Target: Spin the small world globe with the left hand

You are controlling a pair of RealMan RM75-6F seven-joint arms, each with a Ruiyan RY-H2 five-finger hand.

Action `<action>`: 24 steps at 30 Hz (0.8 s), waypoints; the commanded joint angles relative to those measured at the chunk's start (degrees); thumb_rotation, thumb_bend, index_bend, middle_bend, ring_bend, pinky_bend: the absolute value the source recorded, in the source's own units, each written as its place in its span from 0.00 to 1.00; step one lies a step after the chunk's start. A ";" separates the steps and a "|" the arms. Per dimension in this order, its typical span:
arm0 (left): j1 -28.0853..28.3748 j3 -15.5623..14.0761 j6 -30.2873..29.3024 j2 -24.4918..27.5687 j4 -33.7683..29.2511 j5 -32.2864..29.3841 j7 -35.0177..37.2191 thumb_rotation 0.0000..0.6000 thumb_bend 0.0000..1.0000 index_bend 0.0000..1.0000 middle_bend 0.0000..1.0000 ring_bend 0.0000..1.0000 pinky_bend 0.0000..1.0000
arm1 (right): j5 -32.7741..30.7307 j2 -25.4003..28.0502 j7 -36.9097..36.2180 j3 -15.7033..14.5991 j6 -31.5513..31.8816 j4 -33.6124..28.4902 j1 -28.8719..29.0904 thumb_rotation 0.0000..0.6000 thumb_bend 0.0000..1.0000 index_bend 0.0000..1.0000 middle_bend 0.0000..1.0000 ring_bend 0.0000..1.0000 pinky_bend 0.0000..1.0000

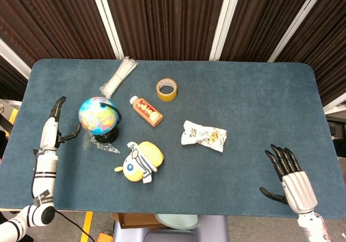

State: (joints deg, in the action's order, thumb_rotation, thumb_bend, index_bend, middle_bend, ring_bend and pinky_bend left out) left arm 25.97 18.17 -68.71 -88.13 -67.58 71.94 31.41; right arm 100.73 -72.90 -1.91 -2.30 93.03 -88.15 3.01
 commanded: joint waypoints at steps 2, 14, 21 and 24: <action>0.62 0.64 0.94 -0.38 1.27 -0.89 0.33 1.00 0.31 0.00 0.00 0.00 0.00 | -0.21 0.02 0.02 0.14 -0.18 0.02 0.06 1.00 0.13 0.00 0.00 0.00 0.00; 3.68 2.39 5.74 -2.21 5.83 -3.31 1.84 1.00 0.30 0.00 0.00 0.00 0.01 | -0.60 0.09 0.33 0.64 0.34 -0.05 -0.19 1.00 0.13 0.00 0.00 0.00 0.00; 6.06 3.33 8.32 -3.30 9.59 -3.88 2.61 1.00 0.31 0.00 0.00 0.00 0.01 | -0.61 -0.11 0.79 0.70 0.21 0.07 -0.20 1.00 0.13 0.00 0.00 0.00 0.00; 6.62 4.00 8.54 -3.88 11.52 -4.52 3.00 1.00 0.32 0.00 0.00 0.00 0.01 | -0.52 -0.07 0.80 0.59 0.04 0.00 -0.17 1.00 0.13 0.00 0.00 0.00 0.00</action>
State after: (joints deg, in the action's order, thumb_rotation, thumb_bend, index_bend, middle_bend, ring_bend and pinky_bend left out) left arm 32.22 21.73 -60.35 -91.63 -56.90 67.84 34.16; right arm 100.21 -72.96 -1.11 -1.71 93.06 -88.14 2.85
